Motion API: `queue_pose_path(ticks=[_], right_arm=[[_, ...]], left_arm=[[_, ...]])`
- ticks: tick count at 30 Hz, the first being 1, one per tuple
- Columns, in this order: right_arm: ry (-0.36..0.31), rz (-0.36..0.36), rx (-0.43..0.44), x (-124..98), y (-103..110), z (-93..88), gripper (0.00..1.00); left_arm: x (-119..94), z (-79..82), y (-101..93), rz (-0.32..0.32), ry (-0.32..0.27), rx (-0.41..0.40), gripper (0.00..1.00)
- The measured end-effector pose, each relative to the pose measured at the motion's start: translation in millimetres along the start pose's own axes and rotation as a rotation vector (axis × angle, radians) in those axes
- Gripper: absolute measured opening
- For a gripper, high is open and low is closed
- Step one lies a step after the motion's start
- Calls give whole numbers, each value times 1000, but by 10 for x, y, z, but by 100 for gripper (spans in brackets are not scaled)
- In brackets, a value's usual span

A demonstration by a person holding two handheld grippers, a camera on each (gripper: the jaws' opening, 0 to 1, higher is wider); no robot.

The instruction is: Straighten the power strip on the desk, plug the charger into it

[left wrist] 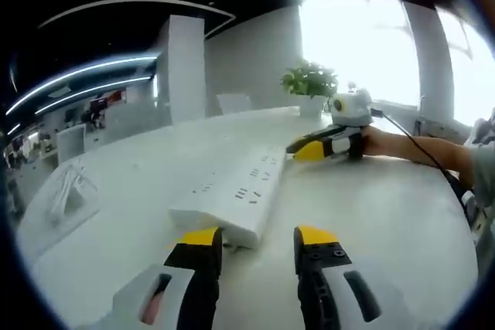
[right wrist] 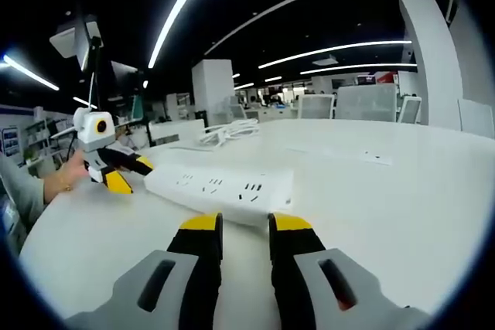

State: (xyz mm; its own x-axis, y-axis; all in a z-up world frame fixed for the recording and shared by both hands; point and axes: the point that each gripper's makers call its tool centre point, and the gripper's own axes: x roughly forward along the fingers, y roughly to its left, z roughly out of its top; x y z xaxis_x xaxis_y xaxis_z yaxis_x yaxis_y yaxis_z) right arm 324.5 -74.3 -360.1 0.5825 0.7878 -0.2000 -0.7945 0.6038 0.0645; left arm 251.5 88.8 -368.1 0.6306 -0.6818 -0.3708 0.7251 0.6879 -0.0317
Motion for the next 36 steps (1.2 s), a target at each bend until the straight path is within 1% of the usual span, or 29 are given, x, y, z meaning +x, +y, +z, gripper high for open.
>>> queue_pose_path(ticks=[7,15,20,25,30,32,36], right_arm=[[-1,-8,1,-57,33,-6,23],[-1,-5,7,-101,64,-10,23],[0,3,7,-141,88,-11,23],[0,13,10,-173,98,-8,23],[3,31,-9,-215,158,-29,23],[6,43,-10,-232,202,-44,23],[9,45,-6,-239,211,-50,22]], left_arm=[[-6,-9,-9,10,3,20,38],[-57,-22,-59,-16,-13,24,38],[-97,-44,-109,-27,-10,62,38],[-110,-45,-119,-33,-4,78,37],[-143,-58,-142,-51,-7,70,36],[-165,-61,-157,-63,-13,55,35],[-175,-69,-183,-68,-16,46,32]])
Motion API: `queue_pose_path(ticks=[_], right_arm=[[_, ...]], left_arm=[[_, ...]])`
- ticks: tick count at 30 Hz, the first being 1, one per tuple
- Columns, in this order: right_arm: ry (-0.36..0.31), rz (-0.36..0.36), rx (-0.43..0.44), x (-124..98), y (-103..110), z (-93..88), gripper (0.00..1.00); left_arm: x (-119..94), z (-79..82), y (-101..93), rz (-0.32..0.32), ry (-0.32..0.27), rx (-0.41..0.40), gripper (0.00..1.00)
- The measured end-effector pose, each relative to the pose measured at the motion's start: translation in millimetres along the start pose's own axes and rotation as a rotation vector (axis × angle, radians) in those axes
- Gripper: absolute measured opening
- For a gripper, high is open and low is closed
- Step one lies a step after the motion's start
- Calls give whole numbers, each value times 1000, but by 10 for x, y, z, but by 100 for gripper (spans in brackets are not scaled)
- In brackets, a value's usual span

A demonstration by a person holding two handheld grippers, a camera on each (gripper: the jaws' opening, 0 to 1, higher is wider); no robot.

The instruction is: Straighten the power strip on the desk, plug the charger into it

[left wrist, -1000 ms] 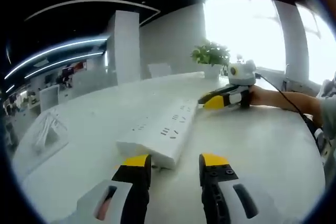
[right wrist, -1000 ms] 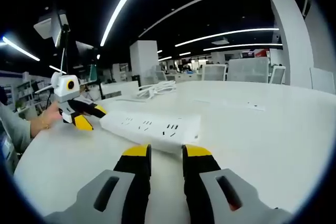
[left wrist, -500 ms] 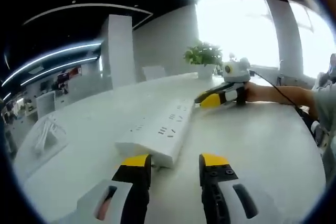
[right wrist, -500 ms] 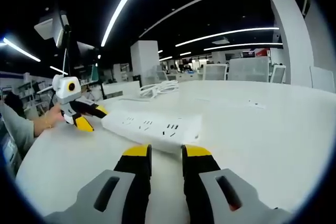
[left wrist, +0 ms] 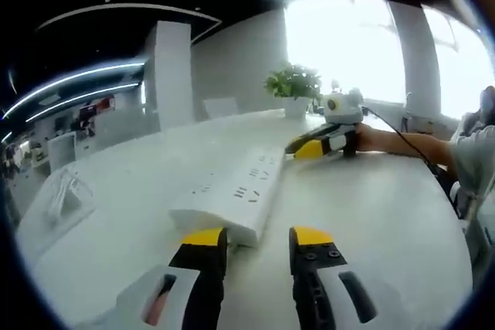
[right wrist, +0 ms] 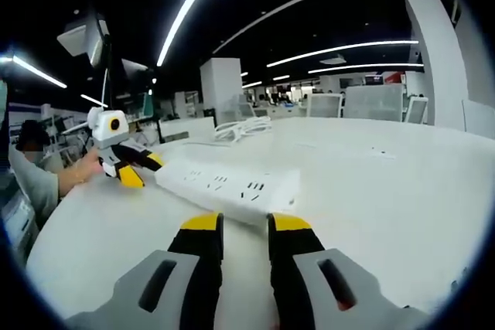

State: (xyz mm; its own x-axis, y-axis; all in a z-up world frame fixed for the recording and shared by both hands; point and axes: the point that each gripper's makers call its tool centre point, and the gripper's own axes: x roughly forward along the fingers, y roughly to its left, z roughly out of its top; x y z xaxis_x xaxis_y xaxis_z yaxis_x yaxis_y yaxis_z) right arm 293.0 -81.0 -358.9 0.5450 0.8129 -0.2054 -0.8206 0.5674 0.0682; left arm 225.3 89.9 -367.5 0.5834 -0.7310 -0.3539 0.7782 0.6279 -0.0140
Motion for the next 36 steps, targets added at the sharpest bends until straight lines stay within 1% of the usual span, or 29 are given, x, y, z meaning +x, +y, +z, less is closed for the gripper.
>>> queue_pose_path(ticks=[3,10,17,23,27,31,33,36], right_arm=[[3,-5,-1,-19,-3,-9,21],[14,0,-11,-88,-18,-27,19],[23,5,-10,-153,-58,-34,18],[33,10,0,-210,-106,-45,14],[37,14,6,-225,-104,-56,14],[45,3,-21,-213,-99,-66,14],[55,-6,-52,-204,-103,-74,14],[67,-13,-71,-199,-117,-78,14]], left_arm=[[-1,-7,-16,-1,2,10,32],[0,-2,-65,-25,1,10,31],[9,6,-150,-66,-6,3,31],[14,4,-238,-97,-4,19,30],[21,3,-269,-105,-6,20,30],[22,14,-245,-101,-15,-16,28],[27,17,-241,-99,-19,-28,28],[33,18,-244,-96,-23,-37,28]])
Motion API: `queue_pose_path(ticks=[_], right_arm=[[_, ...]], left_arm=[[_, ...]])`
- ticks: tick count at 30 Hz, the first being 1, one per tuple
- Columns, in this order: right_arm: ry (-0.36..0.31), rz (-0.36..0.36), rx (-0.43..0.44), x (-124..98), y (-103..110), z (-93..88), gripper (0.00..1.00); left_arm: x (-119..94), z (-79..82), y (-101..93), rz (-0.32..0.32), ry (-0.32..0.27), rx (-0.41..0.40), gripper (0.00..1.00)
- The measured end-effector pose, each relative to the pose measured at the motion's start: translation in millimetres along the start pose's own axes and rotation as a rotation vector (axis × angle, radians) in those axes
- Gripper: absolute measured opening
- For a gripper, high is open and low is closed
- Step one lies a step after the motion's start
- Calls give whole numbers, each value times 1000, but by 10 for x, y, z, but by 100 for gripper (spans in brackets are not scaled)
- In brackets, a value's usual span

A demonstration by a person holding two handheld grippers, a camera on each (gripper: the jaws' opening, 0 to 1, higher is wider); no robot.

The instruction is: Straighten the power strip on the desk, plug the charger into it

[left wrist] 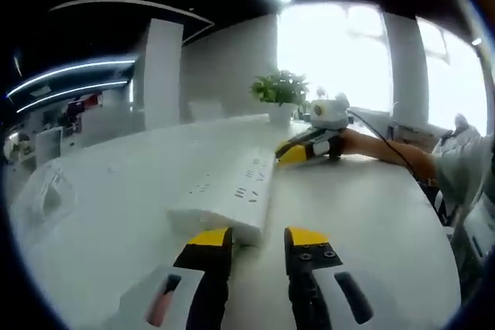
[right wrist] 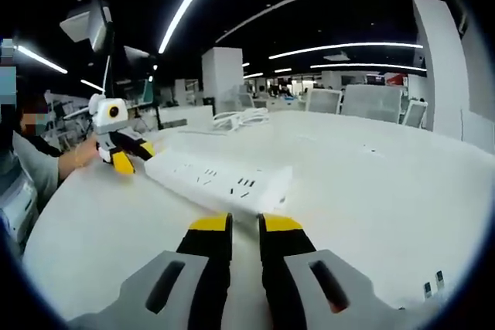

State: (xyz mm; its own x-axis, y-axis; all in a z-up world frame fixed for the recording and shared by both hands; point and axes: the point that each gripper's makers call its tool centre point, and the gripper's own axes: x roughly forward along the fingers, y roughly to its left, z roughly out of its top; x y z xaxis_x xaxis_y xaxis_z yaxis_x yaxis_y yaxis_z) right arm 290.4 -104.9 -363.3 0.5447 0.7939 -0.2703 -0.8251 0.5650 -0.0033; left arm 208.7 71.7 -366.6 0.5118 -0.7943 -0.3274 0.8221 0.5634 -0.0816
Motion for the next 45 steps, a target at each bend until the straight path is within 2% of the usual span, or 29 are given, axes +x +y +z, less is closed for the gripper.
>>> queue_pose_path(ticks=[3,12,23,32,40,45], right_arm=[[6,-4,-2,-2,-1,1,14],[22,-39,-41,-37,-53,22,15],[-28,-115,-59,-224,-185,226,15],[-51,-235,-39,-472,-415,362,15],[-101,-343,-8,-737,-612,497,15],[-64,-419,-14,-857,-753,459,15]], left_arm=[[-1,3,-1,1,2,-6,28],[24,-38,2,27,37,76,32],[-26,36,35,37,8,55,33],[-52,73,109,64,-16,13,33],[-57,84,88,63,-17,33,34],[-53,83,88,58,-16,25,34]])
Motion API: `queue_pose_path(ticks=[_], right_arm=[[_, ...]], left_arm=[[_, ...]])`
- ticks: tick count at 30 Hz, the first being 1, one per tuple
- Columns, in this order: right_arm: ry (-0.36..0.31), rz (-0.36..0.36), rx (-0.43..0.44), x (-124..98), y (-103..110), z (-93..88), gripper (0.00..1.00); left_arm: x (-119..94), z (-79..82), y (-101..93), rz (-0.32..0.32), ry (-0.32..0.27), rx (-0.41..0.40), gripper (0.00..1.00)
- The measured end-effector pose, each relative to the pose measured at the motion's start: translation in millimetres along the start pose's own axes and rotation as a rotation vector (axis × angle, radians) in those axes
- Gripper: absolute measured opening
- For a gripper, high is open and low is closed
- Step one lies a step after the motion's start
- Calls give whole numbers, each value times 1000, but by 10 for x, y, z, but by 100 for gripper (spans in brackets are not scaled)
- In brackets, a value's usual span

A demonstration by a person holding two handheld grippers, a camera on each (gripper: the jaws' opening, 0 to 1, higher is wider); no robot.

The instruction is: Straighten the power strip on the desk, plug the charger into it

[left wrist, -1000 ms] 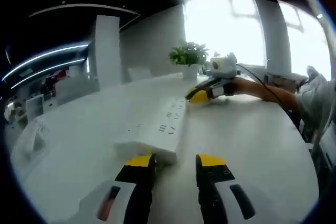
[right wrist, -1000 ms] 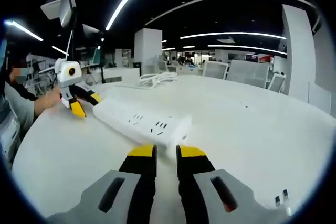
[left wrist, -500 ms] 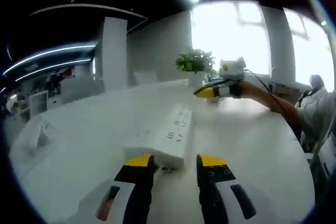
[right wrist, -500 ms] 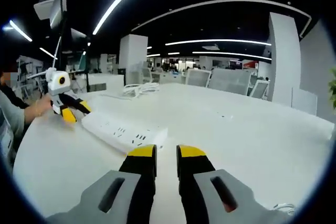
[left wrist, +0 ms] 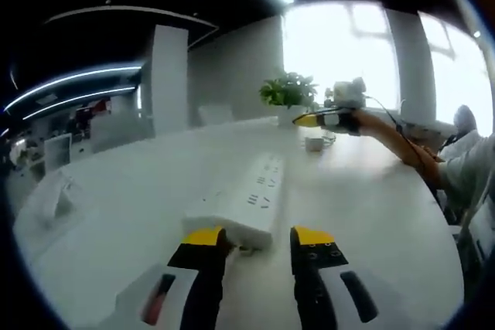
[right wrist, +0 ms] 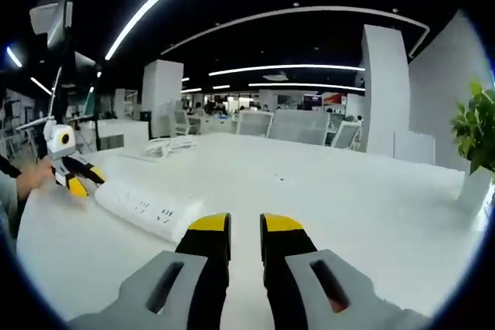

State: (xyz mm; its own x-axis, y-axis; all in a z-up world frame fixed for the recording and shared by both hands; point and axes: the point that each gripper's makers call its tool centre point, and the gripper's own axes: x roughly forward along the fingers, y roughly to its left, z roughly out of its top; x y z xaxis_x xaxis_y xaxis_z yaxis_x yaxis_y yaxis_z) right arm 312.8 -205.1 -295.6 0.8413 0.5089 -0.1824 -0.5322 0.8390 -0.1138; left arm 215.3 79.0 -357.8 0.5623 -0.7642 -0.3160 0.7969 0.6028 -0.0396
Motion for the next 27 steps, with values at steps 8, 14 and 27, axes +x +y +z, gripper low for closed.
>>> queue_pose_path(ticks=[8,14,27], right_arm=[[32,-24,10,-130,-145,17,15],[102,-73,-6,-227,-286,-95,16],[197,-115,15,-354,-475,-340,19]], left_arm=[[6,2,4,-8,2,-14,34],[7,-10,7,-7,7,-15,34],[33,-56,-2,-13,23,-22,34]])
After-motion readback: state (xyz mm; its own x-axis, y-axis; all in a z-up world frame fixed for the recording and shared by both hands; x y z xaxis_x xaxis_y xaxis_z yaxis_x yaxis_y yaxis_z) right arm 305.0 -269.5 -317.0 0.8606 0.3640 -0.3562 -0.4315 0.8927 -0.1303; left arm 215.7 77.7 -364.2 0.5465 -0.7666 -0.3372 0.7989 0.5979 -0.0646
